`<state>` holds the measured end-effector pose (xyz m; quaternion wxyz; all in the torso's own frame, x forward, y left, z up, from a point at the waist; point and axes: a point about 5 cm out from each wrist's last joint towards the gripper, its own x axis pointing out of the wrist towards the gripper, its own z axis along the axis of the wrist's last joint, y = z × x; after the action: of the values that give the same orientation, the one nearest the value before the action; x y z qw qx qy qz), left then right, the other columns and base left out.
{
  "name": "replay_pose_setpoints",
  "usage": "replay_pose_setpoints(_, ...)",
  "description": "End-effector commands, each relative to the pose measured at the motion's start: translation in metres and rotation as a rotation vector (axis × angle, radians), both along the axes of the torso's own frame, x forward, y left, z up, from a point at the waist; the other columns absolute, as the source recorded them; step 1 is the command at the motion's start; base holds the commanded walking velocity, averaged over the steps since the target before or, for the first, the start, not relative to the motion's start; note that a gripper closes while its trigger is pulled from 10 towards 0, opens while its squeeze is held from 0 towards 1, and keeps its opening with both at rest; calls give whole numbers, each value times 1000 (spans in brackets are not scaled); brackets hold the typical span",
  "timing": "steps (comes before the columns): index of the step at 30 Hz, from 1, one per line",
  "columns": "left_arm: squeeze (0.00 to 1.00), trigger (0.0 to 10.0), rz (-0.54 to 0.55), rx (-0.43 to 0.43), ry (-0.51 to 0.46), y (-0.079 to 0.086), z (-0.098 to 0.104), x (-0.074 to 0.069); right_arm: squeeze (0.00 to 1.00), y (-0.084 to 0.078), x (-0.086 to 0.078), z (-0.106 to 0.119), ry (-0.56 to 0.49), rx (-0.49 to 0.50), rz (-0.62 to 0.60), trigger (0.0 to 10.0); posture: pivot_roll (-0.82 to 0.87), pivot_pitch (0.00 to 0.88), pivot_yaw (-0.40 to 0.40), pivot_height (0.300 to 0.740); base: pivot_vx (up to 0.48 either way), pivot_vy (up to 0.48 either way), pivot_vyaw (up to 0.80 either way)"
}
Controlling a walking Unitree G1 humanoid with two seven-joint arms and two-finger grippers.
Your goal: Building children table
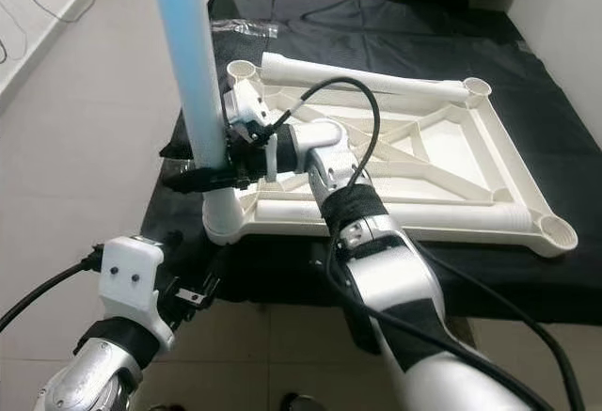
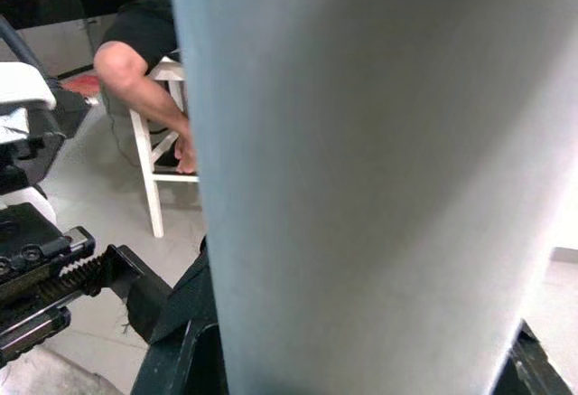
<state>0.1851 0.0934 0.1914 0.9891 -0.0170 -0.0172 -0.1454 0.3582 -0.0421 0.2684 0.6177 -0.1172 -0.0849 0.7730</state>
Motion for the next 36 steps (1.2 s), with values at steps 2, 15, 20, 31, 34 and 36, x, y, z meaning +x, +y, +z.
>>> replay_pose_setpoints(2,0,10000,0,-5,5,-2,2,-3,0,12,-7,-28,109,-73,79,10000,195,282,-111,740,0,0,0)
replay_pose_setpoints(15,0,10000,6,5,11,-1,5,-8,0,26,-9,-21,146,-50,121,10000,210,272,-114,740,0,0,0)
replay_pose_setpoints(20,0,10000,-3,21,3,-2,5,-7,0,19,-6,-27,164,-21,89,10000,205,263,-114,740,0,0,0)
replay_pose_setpoints(31,0,10000,-12,26,3,-1,1,2,0,-5,-5,-41,146,-1,26,10000,170,230,-91,740,0,0,0)
replay_pose_setpoints(34,0,10000,-12,25,3,-1,0,3,0,-5,-6,-41,144,2,30,10000,165,226,-88,740,0,0,0)
replay_pose_setpoints(36,0,10000,-16,26,1,-2,0,4,0,-5,-7,-41,143,1,34,10000,160,224,-87,740,0,0,0)
